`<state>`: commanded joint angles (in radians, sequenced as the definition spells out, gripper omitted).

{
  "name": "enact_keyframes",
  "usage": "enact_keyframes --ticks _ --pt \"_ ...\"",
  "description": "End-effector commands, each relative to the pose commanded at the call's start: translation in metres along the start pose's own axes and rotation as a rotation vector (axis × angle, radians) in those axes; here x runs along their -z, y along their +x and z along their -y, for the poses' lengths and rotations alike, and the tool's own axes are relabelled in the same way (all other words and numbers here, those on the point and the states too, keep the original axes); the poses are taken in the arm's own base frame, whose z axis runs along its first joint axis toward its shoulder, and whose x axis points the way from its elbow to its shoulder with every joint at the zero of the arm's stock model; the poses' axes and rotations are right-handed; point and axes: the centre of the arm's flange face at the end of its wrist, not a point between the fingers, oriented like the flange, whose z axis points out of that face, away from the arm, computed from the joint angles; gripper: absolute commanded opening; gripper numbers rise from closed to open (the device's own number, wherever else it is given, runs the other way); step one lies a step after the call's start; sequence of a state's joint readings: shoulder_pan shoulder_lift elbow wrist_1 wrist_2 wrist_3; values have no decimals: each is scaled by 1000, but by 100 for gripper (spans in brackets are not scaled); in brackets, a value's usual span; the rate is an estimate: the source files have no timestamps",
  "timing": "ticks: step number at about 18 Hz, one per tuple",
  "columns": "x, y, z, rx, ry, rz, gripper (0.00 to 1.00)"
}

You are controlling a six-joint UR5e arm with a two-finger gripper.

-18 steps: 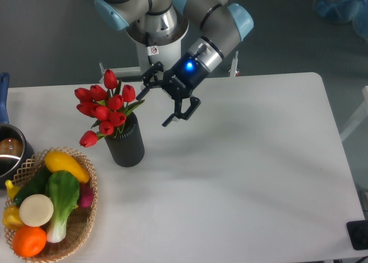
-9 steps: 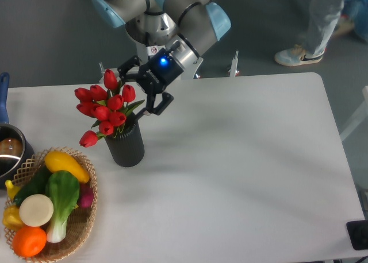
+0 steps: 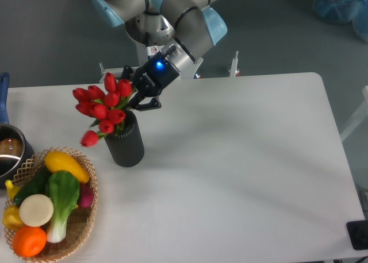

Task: Pick up the flowers from the vase
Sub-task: 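Lower the open gripper onto the red tulip stems above the vase, then close the gripper on the tulip stems and start lifting, then lift the red tulips straight up out of the black vase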

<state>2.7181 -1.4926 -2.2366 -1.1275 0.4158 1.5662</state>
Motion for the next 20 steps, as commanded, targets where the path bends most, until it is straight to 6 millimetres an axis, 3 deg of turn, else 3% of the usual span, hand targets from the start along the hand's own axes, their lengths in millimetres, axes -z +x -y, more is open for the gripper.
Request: enact_keyframes --ticks 5,11,20 --pt "7 2 10 2 10 16 0" --pt "25 9 55 43 48 53 0" --pt "45 0 96 82 90 83 0"
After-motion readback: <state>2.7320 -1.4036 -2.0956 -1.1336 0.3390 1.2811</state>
